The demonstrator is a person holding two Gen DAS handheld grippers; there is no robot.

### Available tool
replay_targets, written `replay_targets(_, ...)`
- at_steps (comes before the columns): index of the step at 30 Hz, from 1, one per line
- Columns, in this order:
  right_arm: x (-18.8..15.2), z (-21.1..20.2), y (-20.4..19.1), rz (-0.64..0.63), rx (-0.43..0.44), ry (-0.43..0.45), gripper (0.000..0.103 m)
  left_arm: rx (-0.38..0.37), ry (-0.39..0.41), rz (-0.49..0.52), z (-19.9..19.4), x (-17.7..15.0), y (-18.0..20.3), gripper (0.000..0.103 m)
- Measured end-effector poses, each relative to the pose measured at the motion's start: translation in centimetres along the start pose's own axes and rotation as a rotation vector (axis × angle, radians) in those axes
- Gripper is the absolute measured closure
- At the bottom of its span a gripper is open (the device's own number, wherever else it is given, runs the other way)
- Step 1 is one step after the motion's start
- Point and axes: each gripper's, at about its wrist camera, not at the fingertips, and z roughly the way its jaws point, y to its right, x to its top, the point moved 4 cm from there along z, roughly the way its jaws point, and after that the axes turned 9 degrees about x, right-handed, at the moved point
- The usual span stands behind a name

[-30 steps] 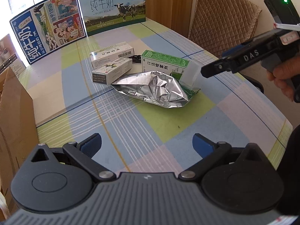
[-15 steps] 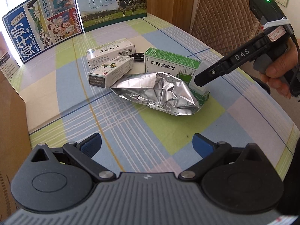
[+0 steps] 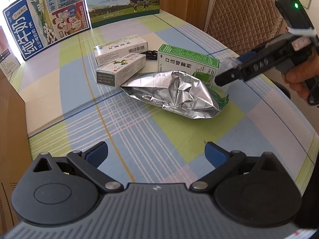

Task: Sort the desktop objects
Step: 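Grasp the silver foil tea bag with the left gripper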

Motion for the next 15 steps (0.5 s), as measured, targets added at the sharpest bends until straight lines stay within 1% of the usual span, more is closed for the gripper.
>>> replay_targets(2, -0.3, 0.4, -0.8, -0.068, -0.051, 0.006, 0.015, -0.001, 0.001, -0.003, -0.1, -0.1, -0.1, 0.002)
replay_targets(5, -0.8, 1.1, -2.0, -0.136, -0.082, 0.002, 0.015, 0.003, 0.002, -0.006, -0.2, -0.1, -0.3, 0.002)
replay_targets(10, -1.4, 1.3, -3.9, -0.147, -0.008, -0.003, 0.015, 0.011, 0.009, -0.022, -0.7, 0.1, -0.9, 0.002)
replay_targets(15, -2.3, 1.0, -6.4, -0.186, 0.08, -0.022, 0.015, 0.0, 0.022, -0.069, -1.2, 0.5, -1.7, 0.002)
